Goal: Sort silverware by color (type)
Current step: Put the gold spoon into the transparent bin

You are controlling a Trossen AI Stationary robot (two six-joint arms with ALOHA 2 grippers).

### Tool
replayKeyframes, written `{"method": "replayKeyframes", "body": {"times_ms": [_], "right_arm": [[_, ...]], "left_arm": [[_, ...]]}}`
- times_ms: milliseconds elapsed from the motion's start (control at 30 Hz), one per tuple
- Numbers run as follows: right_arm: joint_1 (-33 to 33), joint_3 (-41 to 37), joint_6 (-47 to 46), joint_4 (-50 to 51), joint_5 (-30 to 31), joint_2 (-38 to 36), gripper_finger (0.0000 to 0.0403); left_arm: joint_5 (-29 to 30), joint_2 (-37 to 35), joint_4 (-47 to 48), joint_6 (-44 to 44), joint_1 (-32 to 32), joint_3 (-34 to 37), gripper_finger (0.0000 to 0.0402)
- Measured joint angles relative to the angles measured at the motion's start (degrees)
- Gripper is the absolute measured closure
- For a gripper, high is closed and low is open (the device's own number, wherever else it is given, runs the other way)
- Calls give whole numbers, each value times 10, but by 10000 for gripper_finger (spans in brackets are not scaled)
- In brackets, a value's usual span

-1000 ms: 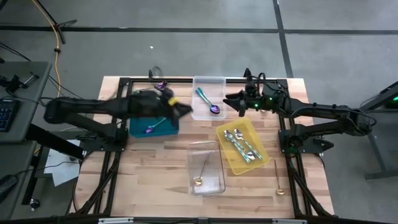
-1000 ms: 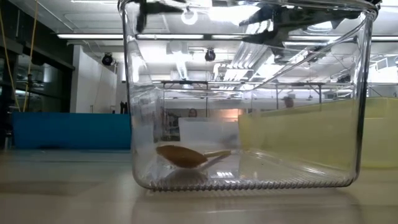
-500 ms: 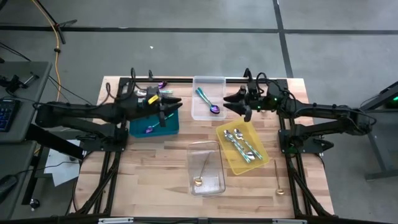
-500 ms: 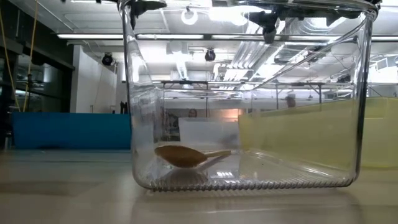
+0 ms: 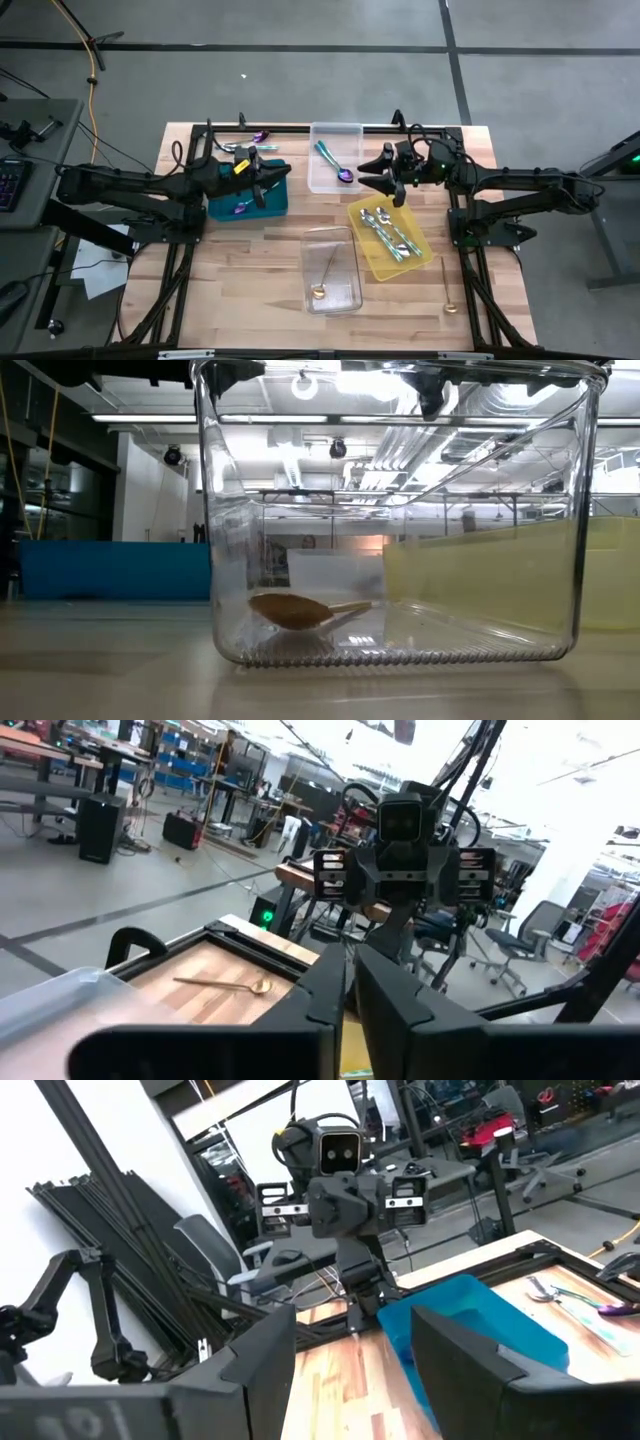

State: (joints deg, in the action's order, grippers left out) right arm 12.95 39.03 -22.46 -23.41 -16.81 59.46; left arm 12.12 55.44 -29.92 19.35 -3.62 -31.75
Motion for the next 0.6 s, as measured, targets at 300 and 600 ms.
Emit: {"method": "replayKeyframes", "body": {"times_ms": [300,600], "right_arm": [[0,0,-68,0,37,0,213],[104,155,-151,395,270,22,213]], "left_arm": [[-20,0,0,45,0,0,401],[-25,0,0,45,-4,-5,401]]}}
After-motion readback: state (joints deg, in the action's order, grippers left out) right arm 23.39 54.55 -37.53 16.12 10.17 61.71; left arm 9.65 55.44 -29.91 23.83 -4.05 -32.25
